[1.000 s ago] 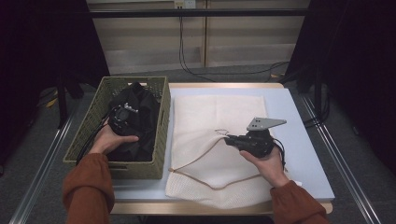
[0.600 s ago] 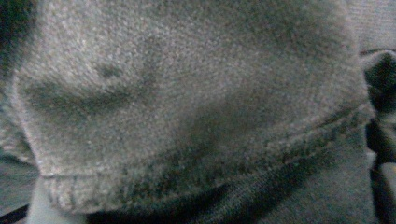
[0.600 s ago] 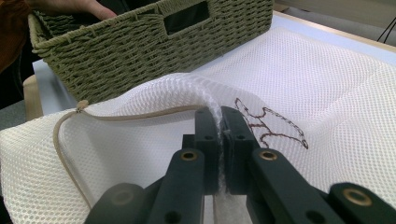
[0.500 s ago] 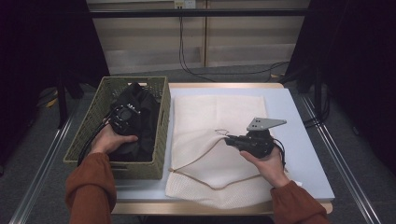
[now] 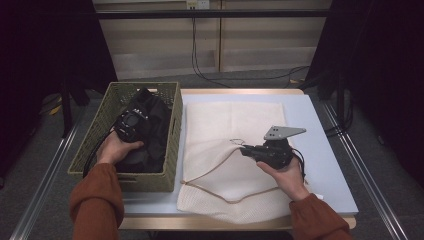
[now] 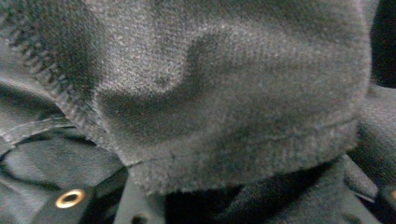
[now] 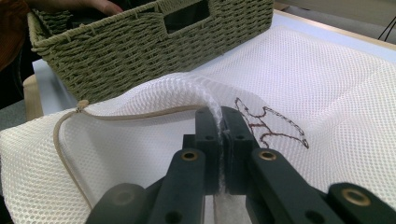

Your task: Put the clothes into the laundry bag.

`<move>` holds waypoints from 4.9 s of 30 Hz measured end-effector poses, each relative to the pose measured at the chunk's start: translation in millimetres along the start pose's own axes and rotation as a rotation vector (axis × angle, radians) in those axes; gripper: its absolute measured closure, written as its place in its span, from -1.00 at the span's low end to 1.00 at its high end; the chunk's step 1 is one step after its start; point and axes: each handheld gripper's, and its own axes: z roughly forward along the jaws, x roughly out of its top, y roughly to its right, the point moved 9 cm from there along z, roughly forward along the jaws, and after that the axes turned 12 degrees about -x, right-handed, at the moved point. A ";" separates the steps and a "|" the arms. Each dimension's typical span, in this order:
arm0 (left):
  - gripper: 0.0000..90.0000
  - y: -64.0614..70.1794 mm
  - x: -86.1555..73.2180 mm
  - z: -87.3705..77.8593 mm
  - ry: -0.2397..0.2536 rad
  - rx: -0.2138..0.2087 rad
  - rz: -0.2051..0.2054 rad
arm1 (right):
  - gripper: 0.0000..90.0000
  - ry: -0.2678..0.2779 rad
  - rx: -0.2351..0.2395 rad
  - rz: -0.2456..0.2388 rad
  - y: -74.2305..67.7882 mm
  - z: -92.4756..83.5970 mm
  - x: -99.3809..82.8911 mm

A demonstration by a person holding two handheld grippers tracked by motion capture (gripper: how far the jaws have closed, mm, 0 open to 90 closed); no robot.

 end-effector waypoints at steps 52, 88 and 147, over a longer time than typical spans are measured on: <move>0.73 -5.8 12.6 -93.4 0.629 -0.057 -0.128 | 0.94 0.011 -0.012 0.016 2.9 -1.1 1.1; 0.73 -8.2 3.5 -169.3 0.899 -0.021 -0.068 | 0.94 0.008 -0.014 0.016 3.4 -0.9 1.1; 0.74 28.5 22.3 -296.8 1.201 -0.014 0.050 | 0.95 0.002 -0.005 0.019 2.9 -0.7 0.1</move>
